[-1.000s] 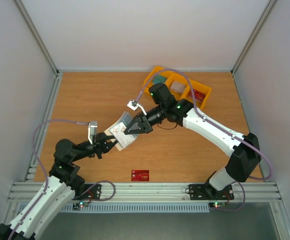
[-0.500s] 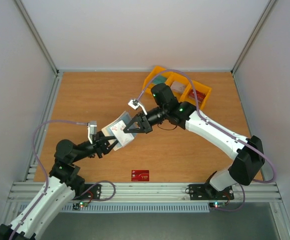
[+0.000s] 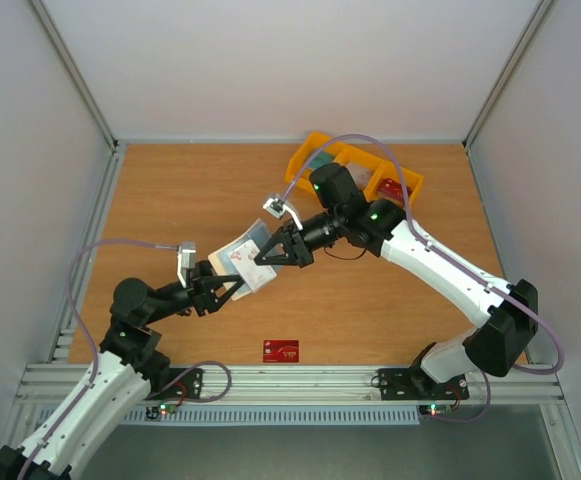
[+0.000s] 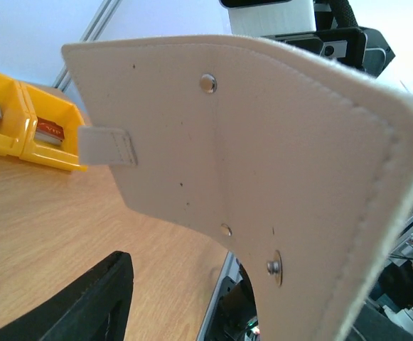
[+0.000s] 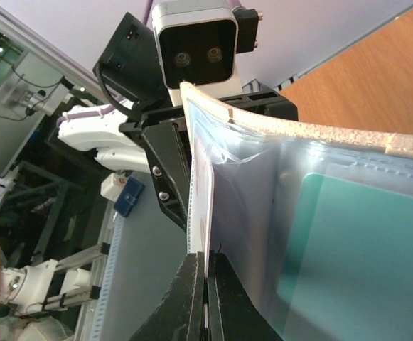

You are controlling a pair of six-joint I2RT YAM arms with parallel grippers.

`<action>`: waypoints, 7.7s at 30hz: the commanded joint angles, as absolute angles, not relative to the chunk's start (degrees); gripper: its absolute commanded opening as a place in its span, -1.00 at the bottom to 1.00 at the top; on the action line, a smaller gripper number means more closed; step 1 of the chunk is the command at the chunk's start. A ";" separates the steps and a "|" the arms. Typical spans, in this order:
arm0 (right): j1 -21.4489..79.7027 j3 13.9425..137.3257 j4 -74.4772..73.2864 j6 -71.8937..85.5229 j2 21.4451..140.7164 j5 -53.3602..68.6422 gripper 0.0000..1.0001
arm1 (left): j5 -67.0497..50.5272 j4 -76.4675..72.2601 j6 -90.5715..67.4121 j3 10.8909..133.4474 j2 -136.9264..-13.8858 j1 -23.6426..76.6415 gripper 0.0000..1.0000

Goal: Take the credit cards out of the card holder

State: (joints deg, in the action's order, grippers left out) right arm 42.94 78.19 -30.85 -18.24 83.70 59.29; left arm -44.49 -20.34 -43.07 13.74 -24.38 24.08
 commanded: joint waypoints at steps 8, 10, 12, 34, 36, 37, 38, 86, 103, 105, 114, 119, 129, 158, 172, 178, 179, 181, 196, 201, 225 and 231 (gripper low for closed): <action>41.25 83.29 -42.12 -27.47 82.06 53.95 -0.98 | -47.84 -27.32 -42.35 15.80 -25.84 24.21 0.08; 41.35 82.82 -40.08 -25.84 82.35 55.86 -0.98 | -47.60 -27.50 -42.44 16.10 -26.60 24.26 0.09; 41.44 82.31 -37.98 -24.62 82.44 57.00 -0.97 | -47.34 -26.92 -42.05 16.40 -26.97 24.43 0.08; 40.07 78.72 -35.55 -22.53 81.07 60.59 -0.84 | -41.87 -23.26 -39.91 15.91 -26.99 25.14 -0.99; 40.08 78.22 -33.24 -20.87 81.63 62.73 -0.84 | -42.24 -23.45 -39.67 15.91 -27.07 25.14 -0.99; 40.00 77.94 -31.97 -20.04 81.85 63.53 -0.82 | -42.32 -23.47 -39.57 15.86 -27.16 25.14 -1.00; 40.02 77.74 -31.08 -19.47 82.06 63.96 -0.78 | -42.36 -23.42 -39.55 15.83 -27.13 25.14 -0.99; 17.27 73.22 -7.43 47.48 89.79 -15.29 -0.97 | -26.31 -10.77 -37.54 15.20 -19.23 24.50 -0.99; 20.15 101.31 -31.65 84.23 120.29 -35.88 -0.98 | -22.75 -9.17 -35.50 14.24 -11.55 24.43 -0.99; 20.08 104.42 -34.37 86.94 122.99 -35.10 -0.98 | -22.38 -8.97 -35.36 14.20 -11.23 24.43 -1.00; 19.88 114.11 -41.80 92.83 130.66 -34.32 -0.98 | -21.19 -8.23 -34.46 14.02 -10.22 24.43 -0.99; 19.28 118.54 -44.58 94.10 134.38 -34.61 -0.98 | -20.85 -8.02 -34.07 13.92 -9.61 24.46 -1.00; 17.56 122.68 -44.62 97.33 139.02 -31.33 -0.96 | -19.84 -7.57 -33.57 13.71 -9.02 24.43 -0.99; 15.79 127.40 -39.52 94.01 141.18 -23.25 0.97 | -19.16 -7.52 -33.73 13.54 -7.82 24.43 -1.00; 15.55 122.19 -32.02 76.10 131.08 -24.40 0.97 | -19.88 -7.72 -32.92 13.49 -6.97 24.43 -1.00; 17.57 108.09 -14.33 47.24 116.19 -20.12 0.97 | -22.25 -9.20 -30.86 13.89 -7.48 24.43 -0.99; 18.07 104.17 -8.87 41.74 113.52 -17.47 0.97 | -23.88 -10.31 -30.02 14.15 -8.42 24.43 -0.99; 18.19 97.09 3.06 29.98 108.07 -6.85 0.97 | -27.96 -13.58 -28.85 15.04 -11.69 24.43 -1.00; 23.52 90.08 -29.28 -30.76 78.34 68.90 0.97 | -62.57 -1.52 3.78 32.94 -25.61 24.57 -1.00; 26.87 93.25 -48.81 -43.05 77.50 72.06 0.97 | -67.28 6.16 8.95 40.12 -30.01 24.69 -0.99; 29.79 81.82 -36.59 -30.60 65.37 50.54 0.96 | -45.55 3.99 -23.88 39.91 -34.74 27.27 -0.99; 33.13 78.42 -34.79 -29.71 65.03 48.45 0.95 | -45.20 3.10 -23.69 39.05 -34.19 27.33 -0.99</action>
